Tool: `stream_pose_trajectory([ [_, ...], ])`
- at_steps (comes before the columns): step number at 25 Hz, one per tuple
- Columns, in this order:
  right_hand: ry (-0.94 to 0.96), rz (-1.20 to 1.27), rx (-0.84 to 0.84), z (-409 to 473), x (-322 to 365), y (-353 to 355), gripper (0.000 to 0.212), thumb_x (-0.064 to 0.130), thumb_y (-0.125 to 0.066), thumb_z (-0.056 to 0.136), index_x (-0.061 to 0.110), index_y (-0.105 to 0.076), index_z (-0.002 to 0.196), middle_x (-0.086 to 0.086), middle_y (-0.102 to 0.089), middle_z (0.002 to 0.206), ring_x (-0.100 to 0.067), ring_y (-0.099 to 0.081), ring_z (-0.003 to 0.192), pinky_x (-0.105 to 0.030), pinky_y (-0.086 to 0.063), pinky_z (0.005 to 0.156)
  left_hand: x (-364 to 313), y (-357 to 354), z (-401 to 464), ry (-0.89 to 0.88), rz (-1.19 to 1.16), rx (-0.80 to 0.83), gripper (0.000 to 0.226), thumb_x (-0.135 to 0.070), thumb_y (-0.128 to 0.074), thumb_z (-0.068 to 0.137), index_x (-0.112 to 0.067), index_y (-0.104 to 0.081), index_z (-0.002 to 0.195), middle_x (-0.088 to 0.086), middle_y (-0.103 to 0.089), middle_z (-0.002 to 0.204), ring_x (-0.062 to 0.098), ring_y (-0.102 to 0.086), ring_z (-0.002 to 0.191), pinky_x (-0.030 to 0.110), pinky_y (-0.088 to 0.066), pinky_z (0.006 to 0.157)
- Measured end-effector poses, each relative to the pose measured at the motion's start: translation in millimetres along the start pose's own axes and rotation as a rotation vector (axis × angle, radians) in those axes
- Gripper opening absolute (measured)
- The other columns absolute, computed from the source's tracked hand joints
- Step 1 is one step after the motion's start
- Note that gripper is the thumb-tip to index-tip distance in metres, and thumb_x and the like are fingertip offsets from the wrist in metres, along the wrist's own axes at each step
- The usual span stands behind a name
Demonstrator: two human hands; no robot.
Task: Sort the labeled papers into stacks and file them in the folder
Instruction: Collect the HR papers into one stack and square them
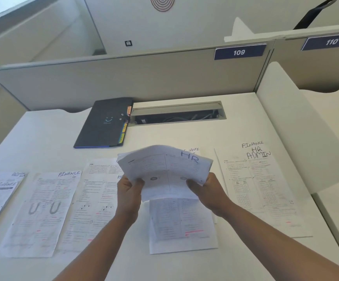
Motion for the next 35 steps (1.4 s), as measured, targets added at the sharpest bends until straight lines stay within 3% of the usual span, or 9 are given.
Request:
stream_pose_trajectory([
  [4, -0.044, -0.052, 0.030, -4, -5, 2, 0.021, 0.007, -0.057, 0.102, -0.009, -0.055, 0.089, 0.003, -0.036, 0.063, -0.012, -0.028, 0.055, -0.027, -0.023, 0.056, 9, -1, -10, 0.036, 0.021, 0.003, 0.022, -0.016, -0.065, 0.088, -0.034, -0.076, 0.083, -0.009, -0.078, 0.088, 0.001, -0.071, 0.080, 0.017, -0.057, 0.065],
  [8, -0.105, 0.068, 0.011, -1, -3, 11, 0.018, 0.009, -0.057, 0.101, -0.007, -0.063, 0.107, -0.026, -0.061, 0.086, -0.023, -0.053, 0.073, -0.032, -0.044, 0.066, 0, -3, -2, 0.016, 0.060, 0.087, 0.013, -0.028, -0.068, 0.099, -0.028, -0.075, 0.109, -0.002, -0.079, 0.111, 0.013, -0.074, 0.101, 0.029, -0.061, 0.081],
  [14, -0.312, 0.157, -0.025, 0, -12, 58, 0.025, 0.011, -0.070, 0.093, 0.021, -0.074, 0.116, 0.006, -0.080, 0.108, -0.016, -0.077, 0.097, -0.027, -0.062, 0.076, 16, -45, 20, 0.314, 0.124, 0.292, 0.024, -0.009, -0.054, 0.108, -0.013, -0.069, 0.126, 0.007, -0.079, 0.116, 0.032, -0.076, 0.106, 0.051, -0.060, 0.094],
  [19, -0.339, 0.025, -0.672, -11, -42, 137, 0.010, 0.025, -0.065, 0.097, 0.024, -0.071, 0.106, 0.001, -0.074, 0.116, -0.013, -0.068, 0.088, -0.026, -0.050, 0.072, 51, -95, 35, 0.465, 0.194, 0.314, 0.022, -0.007, -0.053, 0.106, -0.016, -0.072, 0.115, 0.003, -0.080, 0.108, 0.030, -0.077, 0.100, 0.050, -0.062, 0.090],
  [22, -0.522, -0.282, -0.886, -22, -64, 181, 0.040, 0.019, -0.058, 0.094, 0.025, -0.062, 0.133, 0.002, -0.059, 0.142, -0.023, -0.060, 0.119, -0.041, -0.048, 0.100, 79, -102, 38, 0.548, 0.199, 0.246, 0.025, -0.003, -0.054, 0.104, -0.019, -0.073, 0.106, -0.002, -0.081, 0.096, 0.027, -0.077, 0.092, 0.042, -0.063, 0.078],
  [26, -0.686, -0.370, -0.785, -25, -85, 207, 0.055, 0.019, -0.062, 0.088, 0.024, -0.053, 0.143, 0.000, -0.053, 0.146, -0.032, -0.055, 0.125, -0.046, -0.039, 0.107, 102, -93, 41, 0.544, 0.288, 0.229, 0.021, -0.011, -0.056, 0.105, -0.023, -0.072, 0.103, -0.003, -0.080, 0.101, 0.026, -0.077, 0.093, 0.039, -0.062, 0.075],
  [30, -0.712, -0.371, -0.725, -27, -96, 207, 0.022, 0.018, -0.063, 0.075, 0.026, -0.057, 0.094, 0.005, -0.051, 0.097, -0.031, -0.051, 0.093, -0.041, -0.035, 0.080, 109, -88, 45, 0.521, 0.332, 0.266, 0.017, -0.018, -0.057, 0.105, -0.024, -0.072, 0.107, -0.004, -0.082, 0.101, 0.024, -0.079, 0.090, 0.043, -0.064, 0.078],
  [33, -0.707, -0.452, -0.733, -27, -97, 203, 0.045, 0.022, -0.067, 0.084, 0.033, -0.058, 0.127, 0.007, -0.058, 0.125, -0.027, -0.057, 0.115, -0.047, -0.036, 0.093, 111, -85, 47, 0.528, 0.321, 0.297, 0.017, -0.020, -0.056, 0.107, -0.026, -0.072, 0.111, -0.005, -0.082, 0.101, 0.024, -0.080, 0.091, 0.046, -0.064, 0.080],
  [35, -0.660, -0.419, -0.789, -28, -100, 201, 0.037, 0.019, -0.066, 0.086, 0.033, -0.061, 0.119, 0.010, -0.063, 0.120, -0.024, -0.059, 0.109, -0.047, -0.036, 0.092, 113, -85, 47, 0.528, 0.321, 0.298, 0.017, -0.020, -0.056, 0.107, -0.026, -0.072, 0.111, -0.005, -0.082, 0.100, 0.025, -0.080, 0.091, 0.047, -0.064, 0.080],
])
Point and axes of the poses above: each hand's wrist, its own z-axis towards the middle knuckle, its own y-axis out of the back of the hand, x = y × z, the point moved 1 cm from there along z, towards the middle knuckle
